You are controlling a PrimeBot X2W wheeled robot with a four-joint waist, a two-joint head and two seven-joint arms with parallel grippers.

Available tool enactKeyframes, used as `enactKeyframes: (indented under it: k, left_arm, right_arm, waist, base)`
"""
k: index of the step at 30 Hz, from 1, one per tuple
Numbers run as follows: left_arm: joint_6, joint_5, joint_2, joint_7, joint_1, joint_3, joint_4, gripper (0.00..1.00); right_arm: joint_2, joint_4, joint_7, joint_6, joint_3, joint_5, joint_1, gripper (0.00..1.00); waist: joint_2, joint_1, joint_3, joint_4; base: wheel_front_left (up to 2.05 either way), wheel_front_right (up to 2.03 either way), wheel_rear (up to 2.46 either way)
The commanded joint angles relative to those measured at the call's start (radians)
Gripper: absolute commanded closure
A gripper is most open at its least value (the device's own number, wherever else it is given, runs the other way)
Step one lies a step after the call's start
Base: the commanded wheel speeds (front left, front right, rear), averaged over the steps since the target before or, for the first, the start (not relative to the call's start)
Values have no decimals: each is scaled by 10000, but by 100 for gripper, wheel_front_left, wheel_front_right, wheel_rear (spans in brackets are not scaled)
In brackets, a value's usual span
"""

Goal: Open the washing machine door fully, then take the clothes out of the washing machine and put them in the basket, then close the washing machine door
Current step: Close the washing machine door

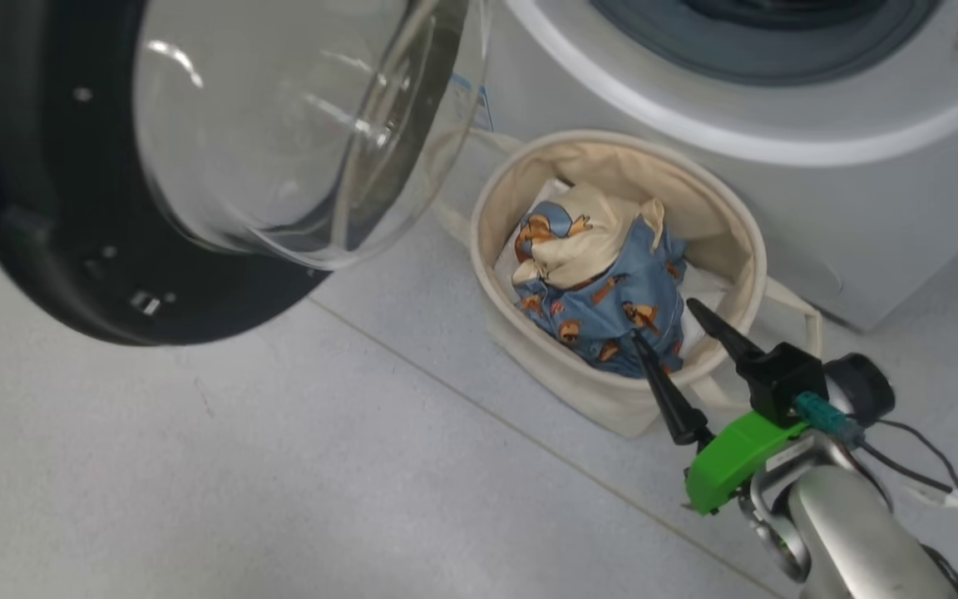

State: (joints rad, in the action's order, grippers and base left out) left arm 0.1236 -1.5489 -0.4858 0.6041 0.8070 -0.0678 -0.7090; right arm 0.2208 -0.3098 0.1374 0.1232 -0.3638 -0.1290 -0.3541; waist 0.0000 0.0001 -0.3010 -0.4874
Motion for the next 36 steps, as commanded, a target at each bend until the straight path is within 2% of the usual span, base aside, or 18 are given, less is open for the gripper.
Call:
enactKeyframes:
  k: [1, 7, 13, 19, 29, 36]
  left_arm:
    - [71, 170, -590, 285, -37, -126, 569, 100]
    - [71, 269, -238, 588, -475, 388, 1684, 100]
    - [71, 408, 423, 707, -1151, 1085, 3112, 100]
    - [71, 621, 1027, 620, -1874, 1730, 3773, 100]
    - [71, 527, 1608, 291, -2788, 2037, 4572, 100]
    - [71, 489, 1911, -2, -3140, 2167, 4979, 100]
  right_arm:
    - [-264, 121, 245, 75, -213, -108, 54, 0]
    - [-580, -440, 646, 75, -212, -234, 126, 0]
    - [-945, -910, 1013, 75, 35, -292, 373, 0]
    - [-1264, -1081, 1198, 75, 503, -310, 915, 0]
    - [-1560, -781, 1240, 75, 932, -267, 1566, 0]
    - [-1642, -555, 1242, 75, 1015, -254, 1659, 0]
  waist:
    - [0, -1, 315, -47]
    - [0, -1, 821, -56]
    - [0, -1, 1462, 36]
    - [0, -1, 2230, 326]
    - [0, -1, 2930, 1576]
    - [0, -1, 2960, 2645]
  base:
    - [0, 0, 0]
    - [0, 0, 0]
    - [0, 0, 0]
    - [0, 0, 0]
    - [0, 0, 0]
    - [0, 0, 0]
